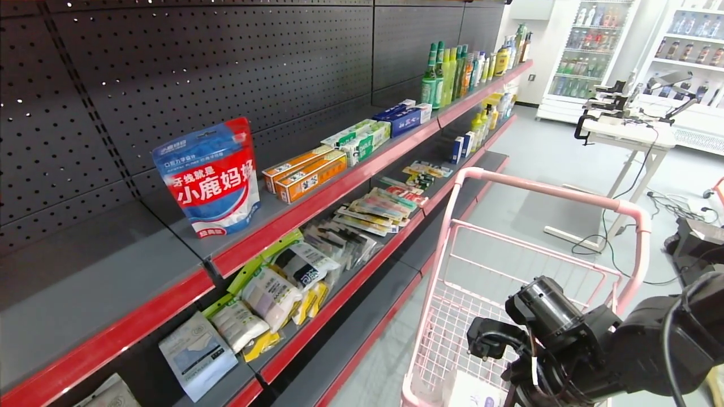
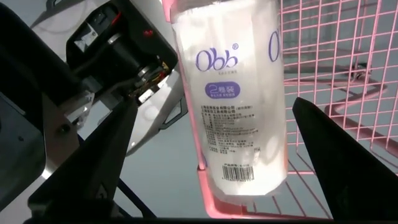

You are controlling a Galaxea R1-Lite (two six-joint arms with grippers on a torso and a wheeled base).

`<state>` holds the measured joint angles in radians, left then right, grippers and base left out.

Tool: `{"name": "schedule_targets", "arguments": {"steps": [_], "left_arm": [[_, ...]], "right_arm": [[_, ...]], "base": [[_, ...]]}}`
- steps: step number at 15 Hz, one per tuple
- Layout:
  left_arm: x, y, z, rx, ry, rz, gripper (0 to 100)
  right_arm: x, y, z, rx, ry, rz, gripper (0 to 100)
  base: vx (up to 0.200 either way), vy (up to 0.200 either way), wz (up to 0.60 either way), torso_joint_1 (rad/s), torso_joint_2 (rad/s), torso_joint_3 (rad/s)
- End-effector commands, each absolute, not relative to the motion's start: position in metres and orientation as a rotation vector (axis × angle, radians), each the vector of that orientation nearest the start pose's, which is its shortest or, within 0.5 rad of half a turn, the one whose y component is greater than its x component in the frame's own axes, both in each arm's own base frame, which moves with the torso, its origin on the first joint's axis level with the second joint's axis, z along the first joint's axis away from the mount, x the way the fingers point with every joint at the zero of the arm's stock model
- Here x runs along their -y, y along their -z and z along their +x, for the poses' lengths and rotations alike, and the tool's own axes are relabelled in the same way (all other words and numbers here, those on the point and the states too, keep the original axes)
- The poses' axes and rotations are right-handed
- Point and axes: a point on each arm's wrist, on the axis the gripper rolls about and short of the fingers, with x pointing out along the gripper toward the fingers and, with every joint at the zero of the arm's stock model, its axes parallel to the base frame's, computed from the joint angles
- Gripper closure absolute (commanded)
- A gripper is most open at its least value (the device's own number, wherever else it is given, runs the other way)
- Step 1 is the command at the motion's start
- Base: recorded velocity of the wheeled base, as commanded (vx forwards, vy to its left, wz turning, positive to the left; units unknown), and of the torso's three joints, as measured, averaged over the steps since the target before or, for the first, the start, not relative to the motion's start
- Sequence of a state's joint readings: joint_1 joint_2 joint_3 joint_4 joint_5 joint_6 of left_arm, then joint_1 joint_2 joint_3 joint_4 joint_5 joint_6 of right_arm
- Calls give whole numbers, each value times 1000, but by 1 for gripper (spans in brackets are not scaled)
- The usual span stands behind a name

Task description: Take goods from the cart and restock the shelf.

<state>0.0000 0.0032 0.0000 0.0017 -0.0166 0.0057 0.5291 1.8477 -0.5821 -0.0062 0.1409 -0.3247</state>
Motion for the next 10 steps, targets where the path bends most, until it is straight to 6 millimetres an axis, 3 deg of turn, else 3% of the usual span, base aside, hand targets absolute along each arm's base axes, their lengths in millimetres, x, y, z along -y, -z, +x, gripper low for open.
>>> {"name": "schedule_targets", "arguments": {"steps": [1,5,10], "left_arm": [[0,-75,-22,-6,17,6,0],[0,-75,-22,-6,17,6,0],[0,-75,-22,-6,17,6,0]], "right_arm": [[-126,-45,209,-1158,-784,-519,0],[-128,-43,215,-1162,-778,-520,0],[-130,-38,222,-1176,-768,-518,0]], "base": [[0,0,0,0,0,0],[0,0,0,-113,267,146],[0,0,0,-15,33,19]]}}
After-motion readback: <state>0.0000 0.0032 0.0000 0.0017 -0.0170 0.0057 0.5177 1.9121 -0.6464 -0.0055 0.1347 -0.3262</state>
